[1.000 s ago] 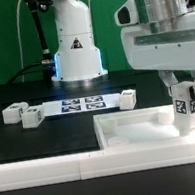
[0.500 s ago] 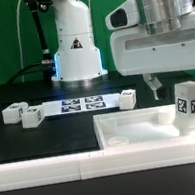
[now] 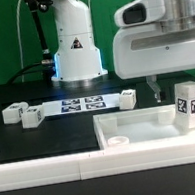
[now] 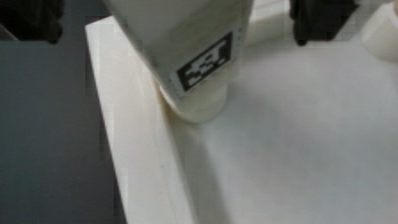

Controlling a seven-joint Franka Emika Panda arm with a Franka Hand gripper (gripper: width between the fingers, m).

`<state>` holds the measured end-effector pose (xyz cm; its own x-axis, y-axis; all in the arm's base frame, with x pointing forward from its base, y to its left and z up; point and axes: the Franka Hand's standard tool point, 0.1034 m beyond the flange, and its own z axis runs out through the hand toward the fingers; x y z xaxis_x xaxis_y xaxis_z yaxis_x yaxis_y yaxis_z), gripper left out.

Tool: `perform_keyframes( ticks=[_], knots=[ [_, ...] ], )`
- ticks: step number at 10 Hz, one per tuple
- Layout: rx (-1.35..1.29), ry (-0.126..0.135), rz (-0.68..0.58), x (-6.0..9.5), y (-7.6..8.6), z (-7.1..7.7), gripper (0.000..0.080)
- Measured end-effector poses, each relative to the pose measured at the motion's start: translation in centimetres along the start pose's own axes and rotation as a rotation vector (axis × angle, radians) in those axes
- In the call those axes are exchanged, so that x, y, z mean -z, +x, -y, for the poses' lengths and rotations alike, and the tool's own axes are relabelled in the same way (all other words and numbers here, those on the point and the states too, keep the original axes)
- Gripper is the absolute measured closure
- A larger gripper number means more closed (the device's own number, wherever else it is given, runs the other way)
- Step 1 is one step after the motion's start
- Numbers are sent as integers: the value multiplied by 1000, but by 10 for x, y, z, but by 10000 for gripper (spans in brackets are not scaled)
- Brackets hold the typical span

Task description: Assemble one leg

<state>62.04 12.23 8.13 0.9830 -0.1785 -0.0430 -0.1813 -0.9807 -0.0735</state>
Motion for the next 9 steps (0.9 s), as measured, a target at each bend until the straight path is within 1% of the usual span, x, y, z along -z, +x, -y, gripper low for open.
perform_keyframes(
  ticks=[1,5,6,7,8,9],
  knots=[
    [110,-18,0,0,0,1,150],
    [347,-18,-4,1,1,0,150],
    [328,-17,-4,1,1,0,150],
    [329,-17,-4,1,1,0,287],
    [329,-17,-4,1,1,0,287],
    [330,-18,-4,1,1,0,426]
  ],
)
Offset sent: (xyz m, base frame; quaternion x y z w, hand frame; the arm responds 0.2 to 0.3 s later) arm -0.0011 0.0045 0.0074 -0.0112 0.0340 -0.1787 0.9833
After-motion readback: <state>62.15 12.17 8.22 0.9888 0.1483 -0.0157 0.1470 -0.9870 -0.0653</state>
